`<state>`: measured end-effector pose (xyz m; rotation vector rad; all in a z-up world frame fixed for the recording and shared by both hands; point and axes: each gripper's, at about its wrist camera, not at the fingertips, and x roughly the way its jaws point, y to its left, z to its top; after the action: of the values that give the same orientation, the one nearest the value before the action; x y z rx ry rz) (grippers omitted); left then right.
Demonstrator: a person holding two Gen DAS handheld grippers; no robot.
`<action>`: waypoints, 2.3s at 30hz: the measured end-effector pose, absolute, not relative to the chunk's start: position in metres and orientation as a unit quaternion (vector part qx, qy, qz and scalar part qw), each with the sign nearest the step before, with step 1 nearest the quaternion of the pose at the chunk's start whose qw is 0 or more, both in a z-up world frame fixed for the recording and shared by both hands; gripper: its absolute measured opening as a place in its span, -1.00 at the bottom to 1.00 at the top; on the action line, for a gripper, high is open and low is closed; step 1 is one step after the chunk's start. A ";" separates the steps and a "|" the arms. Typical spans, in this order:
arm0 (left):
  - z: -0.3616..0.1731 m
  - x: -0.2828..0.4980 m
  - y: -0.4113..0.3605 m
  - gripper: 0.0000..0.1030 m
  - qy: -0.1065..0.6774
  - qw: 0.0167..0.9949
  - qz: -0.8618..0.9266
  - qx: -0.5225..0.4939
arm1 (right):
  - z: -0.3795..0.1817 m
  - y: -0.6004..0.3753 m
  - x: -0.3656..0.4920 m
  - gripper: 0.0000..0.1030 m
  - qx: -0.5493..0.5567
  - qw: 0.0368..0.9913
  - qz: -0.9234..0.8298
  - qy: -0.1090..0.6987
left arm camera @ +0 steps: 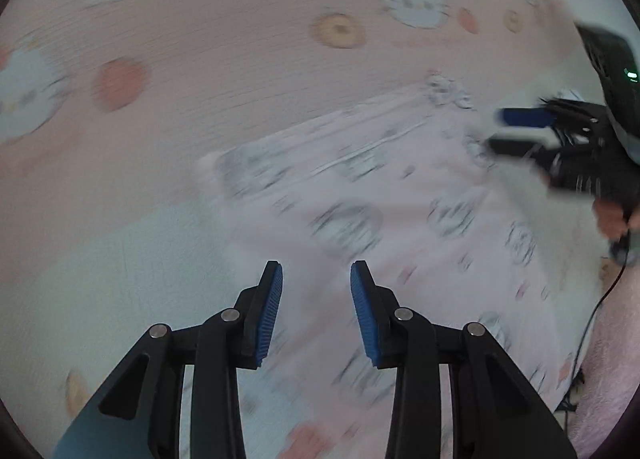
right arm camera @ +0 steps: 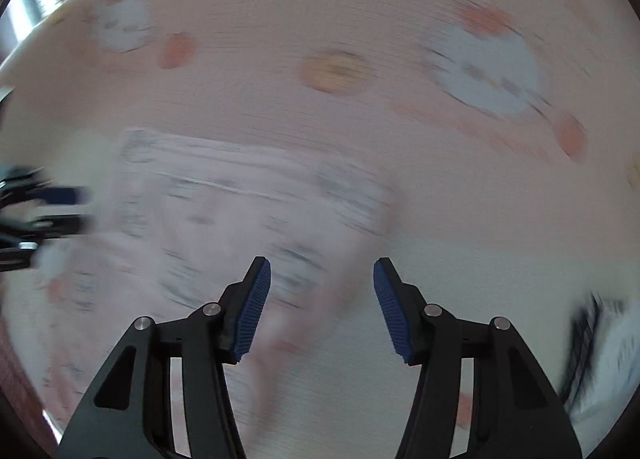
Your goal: Fold clothes
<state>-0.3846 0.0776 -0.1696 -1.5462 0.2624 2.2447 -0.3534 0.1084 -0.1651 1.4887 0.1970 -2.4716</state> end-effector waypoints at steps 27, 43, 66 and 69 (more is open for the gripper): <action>-0.167 -0.434 0.096 -0.37 -0.008 0.137 0.841 -0.523 | -0.176 0.167 -0.448 -0.13 0.512 -0.001 -0.859 -0.022; -0.187 -0.432 0.264 -0.12 0.091 0.284 0.779 -0.552 | -0.199 0.125 -0.280 0.26 0.587 0.049 -0.800 -0.117; -0.177 -0.304 0.131 0.11 0.149 0.117 0.797 -0.574 | -0.187 0.099 -0.297 0.16 0.577 -0.031 -0.816 0.023; -0.167 -0.284 0.150 0.11 0.087 0.188 0.802 -0.560 | -0.173 0.082 -0.295 0.15 0.553 0.039 -0.830 -0.070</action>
<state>-0.2835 0.1502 -0.1668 -1.5769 0.2456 2.2561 -0.2948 0.0823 -0.1727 1.6952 -0.2133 -2.5440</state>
